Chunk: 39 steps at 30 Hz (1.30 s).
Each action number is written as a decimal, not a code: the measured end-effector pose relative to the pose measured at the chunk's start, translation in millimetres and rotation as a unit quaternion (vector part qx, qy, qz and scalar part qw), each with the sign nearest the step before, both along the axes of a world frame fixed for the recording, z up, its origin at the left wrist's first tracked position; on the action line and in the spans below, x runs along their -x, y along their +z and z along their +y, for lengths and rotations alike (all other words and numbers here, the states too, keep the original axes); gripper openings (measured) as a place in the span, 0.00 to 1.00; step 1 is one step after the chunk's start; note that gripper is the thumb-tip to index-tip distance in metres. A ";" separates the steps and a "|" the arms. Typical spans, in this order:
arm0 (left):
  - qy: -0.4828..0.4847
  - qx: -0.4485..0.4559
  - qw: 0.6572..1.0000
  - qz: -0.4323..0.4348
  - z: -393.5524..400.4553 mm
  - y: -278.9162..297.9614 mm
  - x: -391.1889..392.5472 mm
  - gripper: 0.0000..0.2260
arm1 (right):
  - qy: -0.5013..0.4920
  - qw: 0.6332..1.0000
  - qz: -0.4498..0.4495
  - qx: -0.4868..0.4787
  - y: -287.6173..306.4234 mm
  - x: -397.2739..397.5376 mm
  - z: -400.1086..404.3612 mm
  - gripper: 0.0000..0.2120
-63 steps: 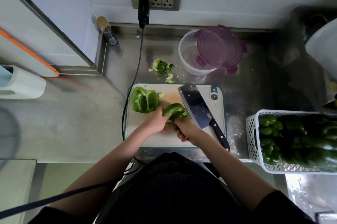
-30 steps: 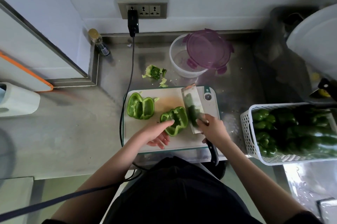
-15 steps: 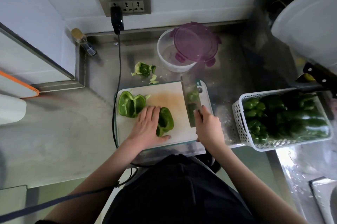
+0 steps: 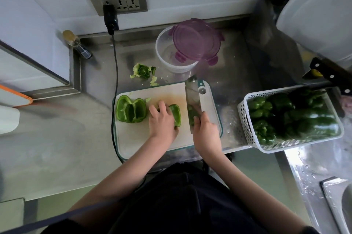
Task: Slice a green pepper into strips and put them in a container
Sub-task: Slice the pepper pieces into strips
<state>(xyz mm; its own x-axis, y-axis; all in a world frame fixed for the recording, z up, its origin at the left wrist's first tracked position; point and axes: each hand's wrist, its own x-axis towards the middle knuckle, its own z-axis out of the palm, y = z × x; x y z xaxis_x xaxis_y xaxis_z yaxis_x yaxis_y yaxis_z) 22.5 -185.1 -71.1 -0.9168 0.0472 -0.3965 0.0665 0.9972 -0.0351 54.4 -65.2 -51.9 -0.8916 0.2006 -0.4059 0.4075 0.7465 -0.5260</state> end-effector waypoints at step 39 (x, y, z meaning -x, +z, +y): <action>0.340 -0.485 0.781 -0.199 -14.6 -14.7 14.4 0.30 | 0.096 0.994 -0.040 -0.042 -21.4 -7.8 -12.4 0.05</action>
